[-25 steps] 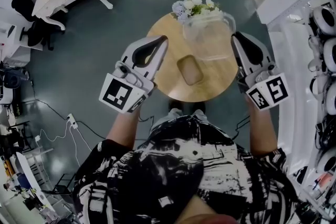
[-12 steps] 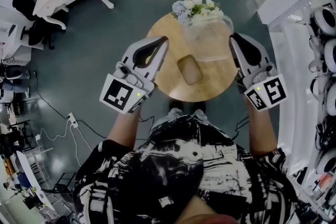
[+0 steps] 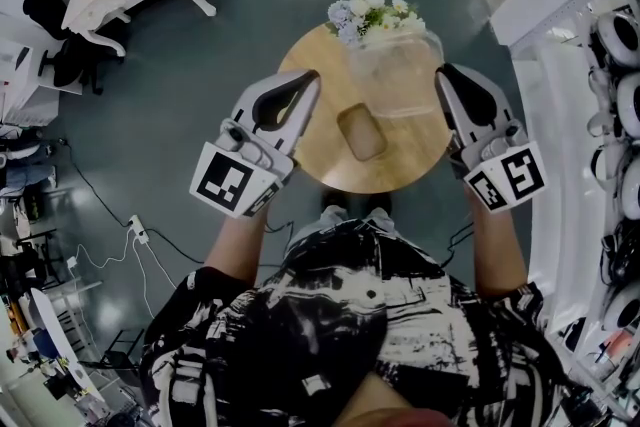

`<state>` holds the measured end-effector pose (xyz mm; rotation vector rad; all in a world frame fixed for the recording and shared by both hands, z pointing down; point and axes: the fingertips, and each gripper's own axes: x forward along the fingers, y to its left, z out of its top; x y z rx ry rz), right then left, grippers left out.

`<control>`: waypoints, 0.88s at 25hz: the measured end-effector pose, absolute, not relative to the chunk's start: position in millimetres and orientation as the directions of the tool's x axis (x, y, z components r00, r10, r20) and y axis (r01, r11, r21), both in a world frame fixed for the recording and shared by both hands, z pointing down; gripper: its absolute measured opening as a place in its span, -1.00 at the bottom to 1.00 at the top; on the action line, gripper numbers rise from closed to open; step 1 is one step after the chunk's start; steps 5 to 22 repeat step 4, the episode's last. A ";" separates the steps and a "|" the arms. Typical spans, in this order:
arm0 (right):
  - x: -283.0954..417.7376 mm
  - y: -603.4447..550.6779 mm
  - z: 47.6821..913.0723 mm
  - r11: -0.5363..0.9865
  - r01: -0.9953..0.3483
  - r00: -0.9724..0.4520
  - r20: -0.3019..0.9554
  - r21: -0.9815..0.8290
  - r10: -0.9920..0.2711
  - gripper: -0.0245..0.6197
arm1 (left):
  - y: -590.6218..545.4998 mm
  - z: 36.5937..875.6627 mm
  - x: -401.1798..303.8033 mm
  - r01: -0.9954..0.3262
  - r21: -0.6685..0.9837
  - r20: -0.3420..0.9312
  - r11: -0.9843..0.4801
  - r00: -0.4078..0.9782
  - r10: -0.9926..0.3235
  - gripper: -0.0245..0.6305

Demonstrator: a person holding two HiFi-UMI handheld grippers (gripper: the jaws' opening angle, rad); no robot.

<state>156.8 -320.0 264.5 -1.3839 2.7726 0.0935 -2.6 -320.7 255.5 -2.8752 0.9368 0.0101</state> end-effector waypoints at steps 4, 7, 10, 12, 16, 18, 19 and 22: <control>154.1 -321.0 268.1 0.601 -0.799 -0.602 -0.058 0.035 -0.797 -0.83 | -321.6 258.6 -4.8 -0.588 -0.107 -0.041 -0.802 0.809 -0.587 -0.93; 154.1 -321.0 268.1 0.601 -0.799 -0.602 -0.058 0.035 -0.797 -0.83 | -321.6 258.6 -4.8 -0.588 -0.107 -0.041 -0.802 0.809 -0.587 -0.93; 154.1 -321.0 268.1 0.601 -0.799 -0.602 -0.058 0.035 -0.797 -0.83 | -321.6 258.6 -4.8 -0.588 -0.107 -0.041 -0.802 0.809 -0.587 -0.93; 154.1 -321.0 268.1 0.601 -0.799 -0.602 -0.058 0.035 -0.797 -0.83 | -321.6 258.6 -4.8 -0.588 -0.107 -0.041 -0.802 0.809 -0.587 -0.93; 154.1 -321.0 268.1 0.601 -0.799 -0.602 -0.058 0.035 -0.797 -0.83 | -321.6 258.6 -4.8 -0.588 -0.107 -0.041 -0.802 0.809 -0.587 -0.93; 154.1 -321.0 268.1 0.601 -0.799 -0.602 -0.058 0.035 -0.797 -0.83 | -321.6 258.6 -4.8 -0.588 -0.107 -0.041 -0.802 0.809 -0.587 -0.93; 154.1 -321.0 268.1 0.601 -0.799 -0.602 -0.058 0.035 -0.797 -0.83 | -321.6 258.6 -4.8 -0.588 -0.107 -0.041 -0.802 0.809 -0.587 -0.93; 154.1 -321.0 268.1 0.601 -0.799 -0.602 -0.058 0.035 -0.797 -0.83 | -321.6 258.6 -4.8 -0.588 -0.107 -0.041 -0.802 0.809 -0.587 -0.93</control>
